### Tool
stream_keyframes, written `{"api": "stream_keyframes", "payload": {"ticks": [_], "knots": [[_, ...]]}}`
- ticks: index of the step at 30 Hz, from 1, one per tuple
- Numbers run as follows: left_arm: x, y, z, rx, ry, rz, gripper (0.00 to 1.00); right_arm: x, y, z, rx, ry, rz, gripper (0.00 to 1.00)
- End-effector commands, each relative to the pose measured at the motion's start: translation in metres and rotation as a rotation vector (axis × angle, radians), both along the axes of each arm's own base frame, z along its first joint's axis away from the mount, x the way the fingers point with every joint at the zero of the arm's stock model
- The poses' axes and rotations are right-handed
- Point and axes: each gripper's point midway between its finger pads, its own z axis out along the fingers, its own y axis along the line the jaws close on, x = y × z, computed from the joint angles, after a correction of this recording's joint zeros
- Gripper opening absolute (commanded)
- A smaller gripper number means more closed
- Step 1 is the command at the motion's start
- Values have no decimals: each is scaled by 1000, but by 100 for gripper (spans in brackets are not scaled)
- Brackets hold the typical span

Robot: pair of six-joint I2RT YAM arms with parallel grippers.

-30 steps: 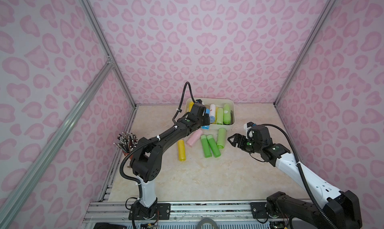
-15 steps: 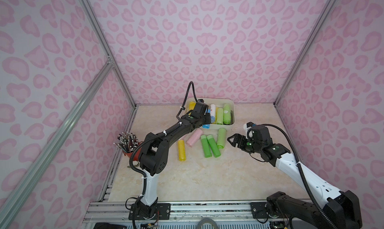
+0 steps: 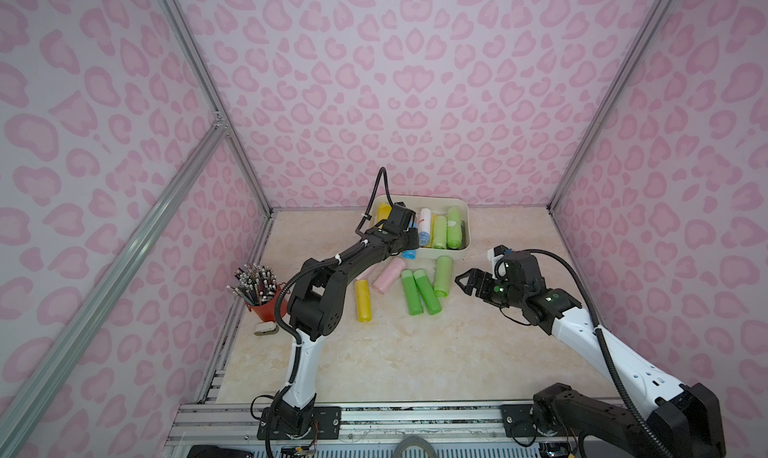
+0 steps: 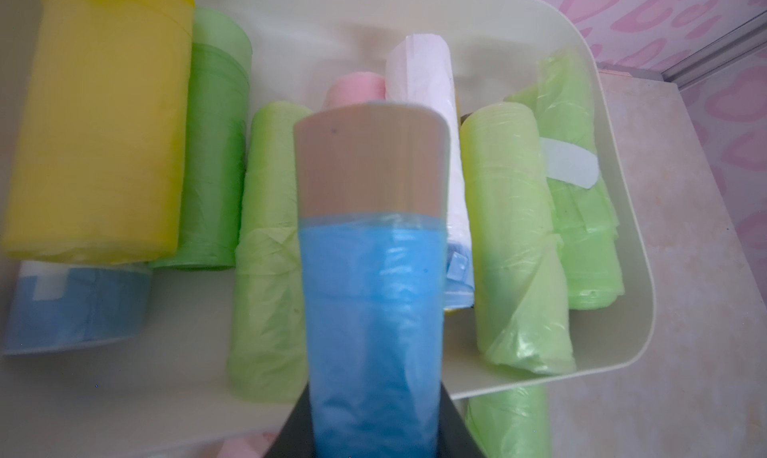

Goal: Put the roll of trash bags into the storage box
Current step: Place the roll of trash bags in the storage box.

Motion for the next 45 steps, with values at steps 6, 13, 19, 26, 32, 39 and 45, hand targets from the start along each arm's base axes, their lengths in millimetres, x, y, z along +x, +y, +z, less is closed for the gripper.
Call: {"api": "stream_keyframes", "payload": {"ticks": [6,13,19,26,32,39,45], "knots": [[12,-6,4,-17,-13,-4,25,-1,0,-4,-5,12,2,90],[27,-7,8,-7,-26,4,25,-1,0,-7,-6,20,4,90],[45,-4,4,2,-26,16,25,-1,0,-7,-8,21,2,90],[60,-6,-9,13,-9,21,25,-2,-1,-9,-13,28,1,90],[66,-8,-21,32,3,22,29,-2,-1,-10,-21,34,3,90],[71,-5,-21,61,5,46,70,-1,0,-11,-26,41,7,90],[72,-2,-1,66,-35,48,82,-1,-5,-16,-79,72,6,89]]}}
